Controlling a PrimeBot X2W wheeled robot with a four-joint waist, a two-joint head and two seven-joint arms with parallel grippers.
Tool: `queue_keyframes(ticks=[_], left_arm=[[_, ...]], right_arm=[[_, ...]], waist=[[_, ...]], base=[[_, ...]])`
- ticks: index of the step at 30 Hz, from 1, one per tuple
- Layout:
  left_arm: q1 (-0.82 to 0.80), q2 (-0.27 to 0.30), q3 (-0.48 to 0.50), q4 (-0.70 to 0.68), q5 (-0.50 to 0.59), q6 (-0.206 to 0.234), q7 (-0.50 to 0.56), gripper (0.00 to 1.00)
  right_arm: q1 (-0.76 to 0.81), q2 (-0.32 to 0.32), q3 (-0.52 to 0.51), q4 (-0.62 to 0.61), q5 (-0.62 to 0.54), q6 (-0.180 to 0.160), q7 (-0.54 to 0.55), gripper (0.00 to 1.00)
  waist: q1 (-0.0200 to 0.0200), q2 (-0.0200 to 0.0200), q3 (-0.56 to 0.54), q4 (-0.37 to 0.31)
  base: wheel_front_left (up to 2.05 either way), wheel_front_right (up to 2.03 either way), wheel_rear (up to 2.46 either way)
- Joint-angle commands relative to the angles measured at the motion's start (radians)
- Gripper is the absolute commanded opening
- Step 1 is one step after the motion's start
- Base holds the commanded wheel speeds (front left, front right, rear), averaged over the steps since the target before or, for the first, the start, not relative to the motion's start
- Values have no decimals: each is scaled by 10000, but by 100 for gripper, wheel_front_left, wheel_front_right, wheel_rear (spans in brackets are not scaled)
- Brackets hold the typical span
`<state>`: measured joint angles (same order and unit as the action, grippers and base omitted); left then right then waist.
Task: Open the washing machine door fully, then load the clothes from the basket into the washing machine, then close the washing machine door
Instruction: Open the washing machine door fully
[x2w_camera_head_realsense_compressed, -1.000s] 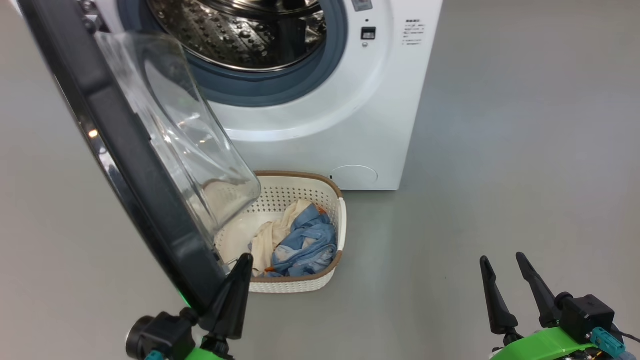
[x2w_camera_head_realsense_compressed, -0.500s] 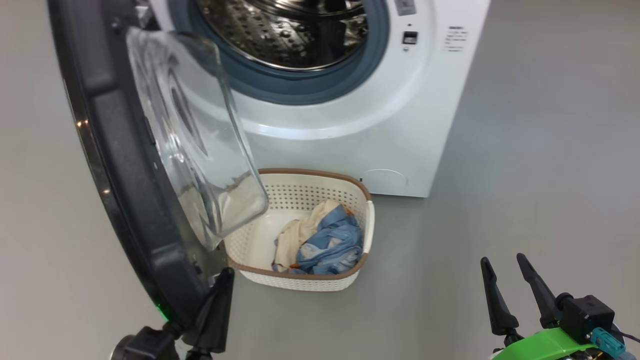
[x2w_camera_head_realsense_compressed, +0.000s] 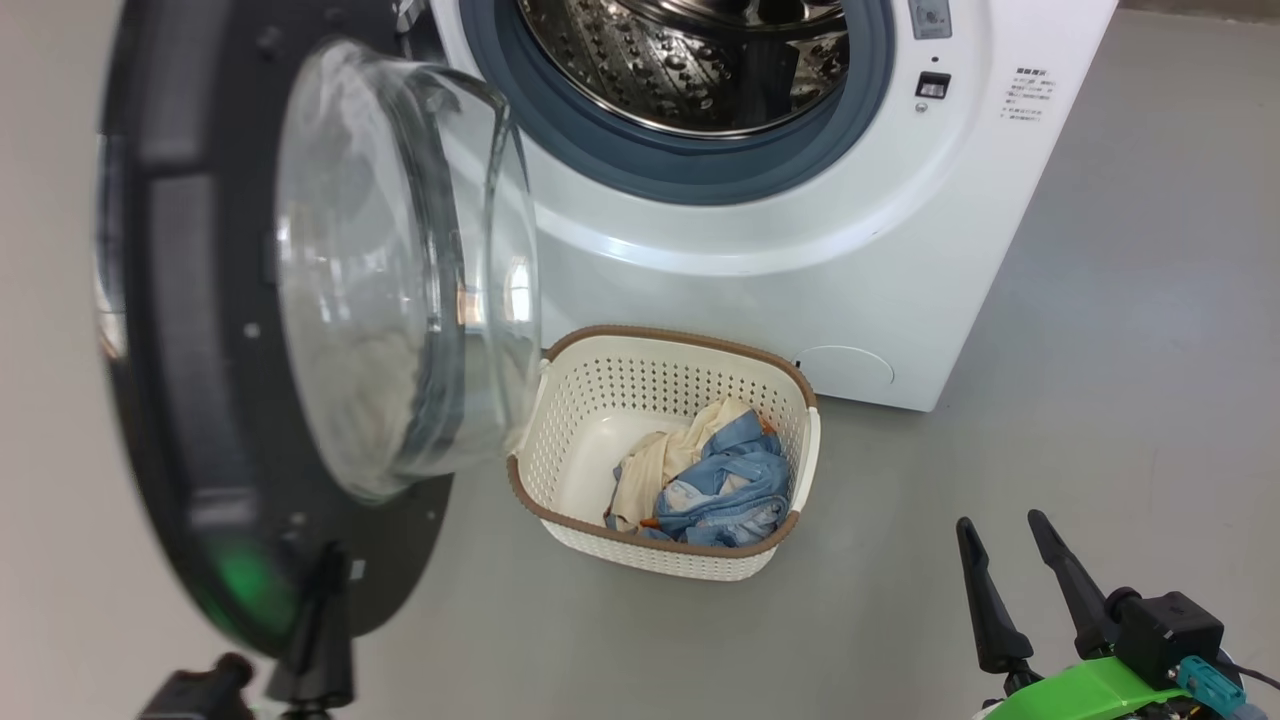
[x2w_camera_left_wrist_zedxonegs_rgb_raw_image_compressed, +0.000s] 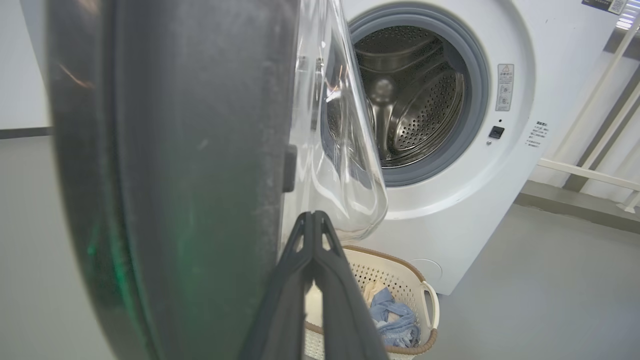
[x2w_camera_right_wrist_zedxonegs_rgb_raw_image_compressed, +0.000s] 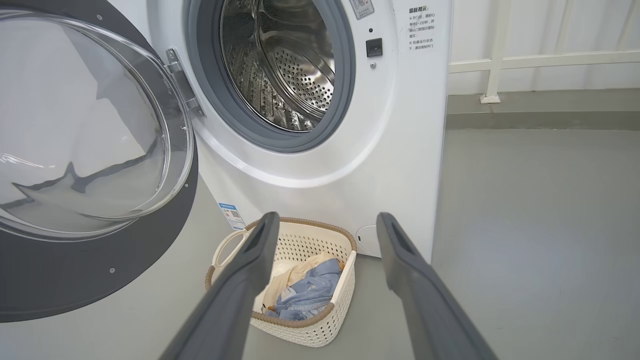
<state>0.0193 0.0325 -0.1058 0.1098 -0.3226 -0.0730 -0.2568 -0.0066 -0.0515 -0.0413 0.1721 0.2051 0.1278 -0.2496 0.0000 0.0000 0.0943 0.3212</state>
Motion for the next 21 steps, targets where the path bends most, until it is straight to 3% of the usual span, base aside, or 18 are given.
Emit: queue_keyframes(ticks=[1,9,21], left_arm=[[-154,179,646,-20,-182,253,-49,0],[-645,178,1994,675,-601,537,-49,0],[-1895,332,4355,1682,-641,514,-49,0]], right_arm=[[-329,-73,319,-204,149,29,-122,100],[-386,-180,311,-165,187,29,-122,100],[-636,-417,271,-283,213,29,-122,100]], waist=[[0,0,44,-10],[0,0,272,-281],[0,0,930,-485]], base=[[0,0,0],[0,0,0],[0,0,0]])
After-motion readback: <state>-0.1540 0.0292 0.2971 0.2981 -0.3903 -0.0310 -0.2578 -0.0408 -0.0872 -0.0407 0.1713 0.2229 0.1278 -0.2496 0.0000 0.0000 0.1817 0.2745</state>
